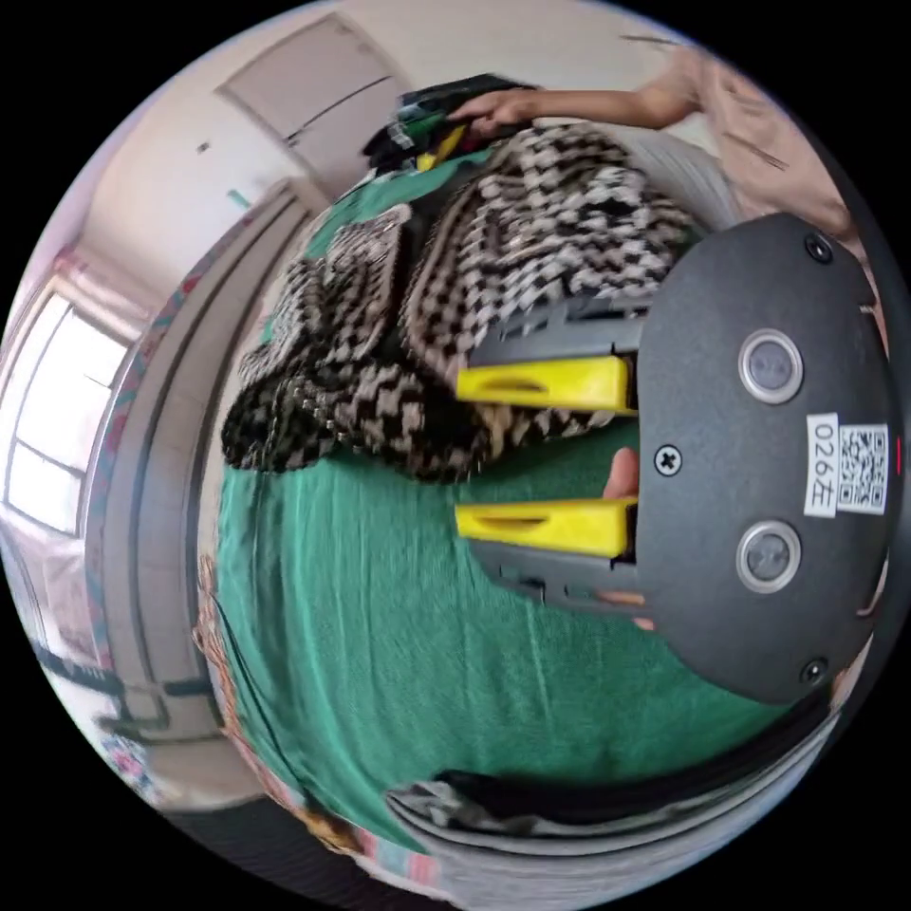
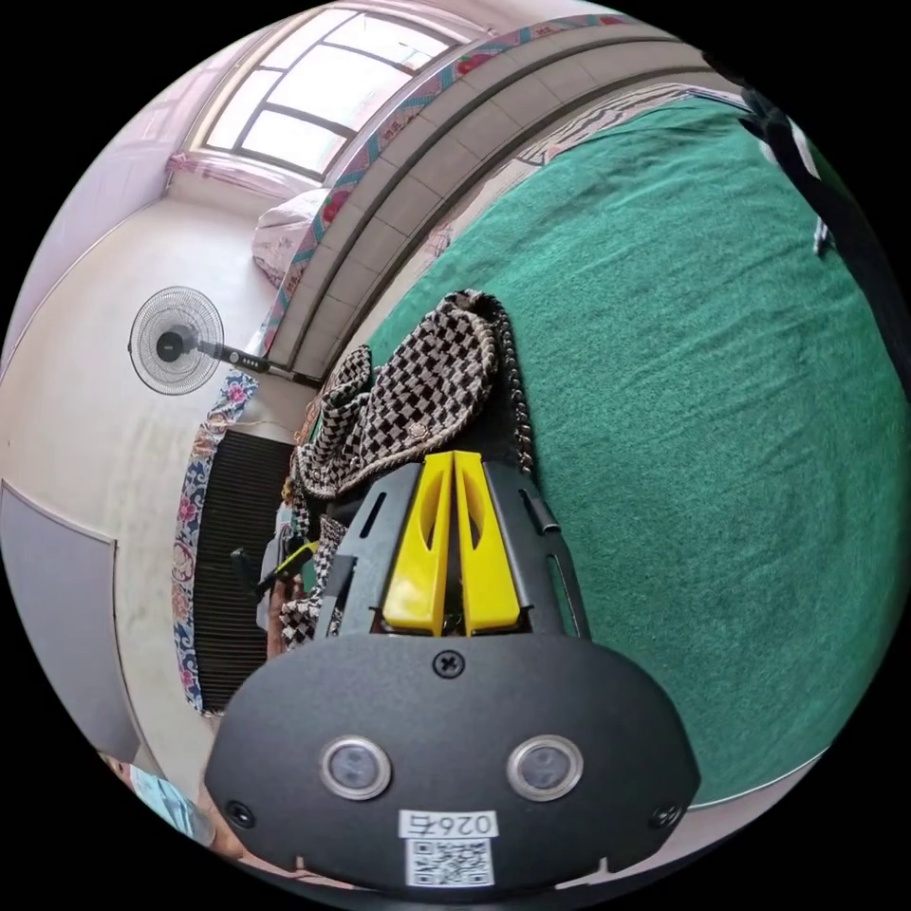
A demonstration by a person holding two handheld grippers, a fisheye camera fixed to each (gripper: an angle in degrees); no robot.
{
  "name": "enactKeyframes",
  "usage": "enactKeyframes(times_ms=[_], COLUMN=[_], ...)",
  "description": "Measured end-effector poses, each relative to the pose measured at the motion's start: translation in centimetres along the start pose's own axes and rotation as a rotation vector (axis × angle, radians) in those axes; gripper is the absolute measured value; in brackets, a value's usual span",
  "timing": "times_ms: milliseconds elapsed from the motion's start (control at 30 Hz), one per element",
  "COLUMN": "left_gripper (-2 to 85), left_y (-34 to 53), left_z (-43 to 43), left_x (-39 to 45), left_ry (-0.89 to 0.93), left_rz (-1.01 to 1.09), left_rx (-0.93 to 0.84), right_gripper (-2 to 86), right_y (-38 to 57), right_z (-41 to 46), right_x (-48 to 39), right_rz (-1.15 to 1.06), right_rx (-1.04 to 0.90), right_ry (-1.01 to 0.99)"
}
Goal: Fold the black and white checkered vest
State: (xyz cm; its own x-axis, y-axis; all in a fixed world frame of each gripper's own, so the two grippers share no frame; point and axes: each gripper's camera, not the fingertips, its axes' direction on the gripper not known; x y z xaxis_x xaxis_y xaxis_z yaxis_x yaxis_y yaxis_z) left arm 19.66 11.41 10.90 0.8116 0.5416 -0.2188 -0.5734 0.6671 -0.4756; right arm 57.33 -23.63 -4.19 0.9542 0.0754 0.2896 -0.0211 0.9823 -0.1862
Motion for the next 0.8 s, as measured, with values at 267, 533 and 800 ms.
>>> enactKeyframes(times_ms=[267,533,800], left_gripper=[9.9,22.7,6.6], left_y=[0.6,-16.6,-21.5], left_z=[-9.9,-2.6,8.1], left_x=[-8.1,-8.5,-6.8], left_ry=[0.134,-0.094,0.11], left_rz=[-0.103,-0.017,0.085], left_rx=[0.408,0.166,-0.196], right_gripper=[-0.8,3.3,2.7], right_y=[-2.7,-14.5,-17.1], right_z=[5.7,16.0,37.0], right_x=[-9.3,-13.4,-14.3], right_rz=[-0.084,-0.208,-0.272], right_rx=[0.171,0.135,-0.306], right_ry=[0.086,0.223,0.062])
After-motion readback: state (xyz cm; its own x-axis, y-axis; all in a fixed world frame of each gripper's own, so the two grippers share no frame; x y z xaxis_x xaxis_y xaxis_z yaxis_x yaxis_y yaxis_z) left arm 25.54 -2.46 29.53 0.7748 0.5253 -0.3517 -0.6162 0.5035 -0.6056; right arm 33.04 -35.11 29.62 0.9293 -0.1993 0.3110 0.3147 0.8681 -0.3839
